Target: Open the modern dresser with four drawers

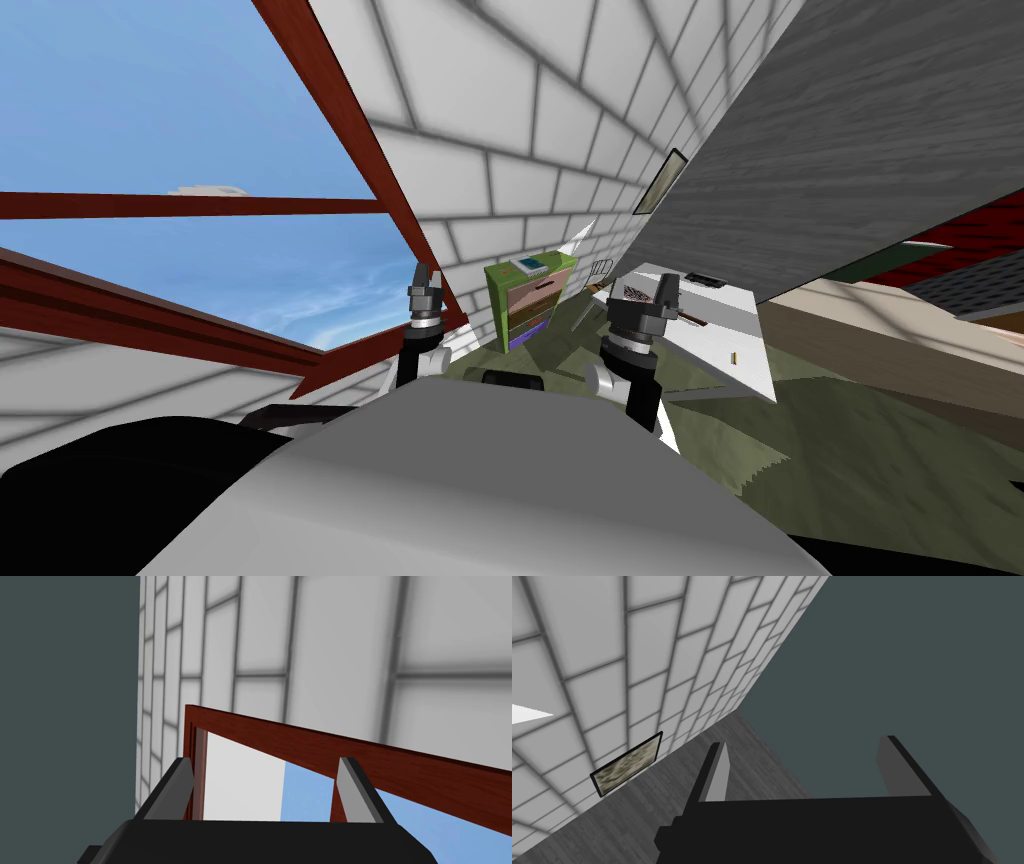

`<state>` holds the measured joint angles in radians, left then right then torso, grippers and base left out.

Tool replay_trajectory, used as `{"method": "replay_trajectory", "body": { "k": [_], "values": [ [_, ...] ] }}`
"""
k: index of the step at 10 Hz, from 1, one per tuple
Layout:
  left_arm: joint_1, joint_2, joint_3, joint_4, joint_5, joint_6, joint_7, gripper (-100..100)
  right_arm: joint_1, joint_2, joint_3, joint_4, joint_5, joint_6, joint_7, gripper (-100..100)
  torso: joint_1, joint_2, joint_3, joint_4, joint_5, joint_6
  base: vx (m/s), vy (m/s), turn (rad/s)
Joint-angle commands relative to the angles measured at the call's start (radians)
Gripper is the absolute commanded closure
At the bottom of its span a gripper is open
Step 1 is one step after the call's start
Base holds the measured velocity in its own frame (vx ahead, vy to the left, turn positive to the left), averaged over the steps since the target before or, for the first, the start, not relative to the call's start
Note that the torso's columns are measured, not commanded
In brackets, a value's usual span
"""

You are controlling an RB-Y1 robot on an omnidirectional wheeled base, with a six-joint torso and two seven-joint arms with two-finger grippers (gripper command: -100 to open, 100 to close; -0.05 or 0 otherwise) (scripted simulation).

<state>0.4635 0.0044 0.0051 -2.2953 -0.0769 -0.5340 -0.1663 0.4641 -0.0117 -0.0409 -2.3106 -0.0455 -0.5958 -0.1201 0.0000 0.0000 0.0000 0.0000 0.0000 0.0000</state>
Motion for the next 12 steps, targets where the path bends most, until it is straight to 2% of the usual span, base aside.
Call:
{"method": "replay_trajectory", "body": {
  "k": [1,9,10,12],
  "values": [
    [0.000,0.000,0.000,0.000,0.000,0.000,0.000,0,0.000,0.000,0.000,0.000,0.000,0.000,0.000,0,0.000,0.040,-0.082,0.041,0.000,0.000,0.000,0.000,0.000],
    [0.000,0.000,0.000,0.000,0.000,0.000,0.000,0,0.000,0.000,0.000,0.000,0.000,0.000,0.000,0,0.000,0.618,-1.234,0.617,0.000,0.000,0.000,0.000,0.000],
    [0.000,0.000,0.000,0.000,0.000,0.000,0.000,0,-0.005,-0.032,0.001,0.006,0.009,0.000,0.012,-100,0.000,0.691,-1.382,0.691,0.000,0.000,0.010,0.004,-0.004],
    [0.000,0.000,0.000,0.000,0.000,0.000,0.000,0,-0.015,-0.076,0.002,0.018,0.030,0.001,0.041,-100,0.000,0.734,-1.471,0.734,0.000,0.000,0.015,0.006,-0.010]
  ]
}}
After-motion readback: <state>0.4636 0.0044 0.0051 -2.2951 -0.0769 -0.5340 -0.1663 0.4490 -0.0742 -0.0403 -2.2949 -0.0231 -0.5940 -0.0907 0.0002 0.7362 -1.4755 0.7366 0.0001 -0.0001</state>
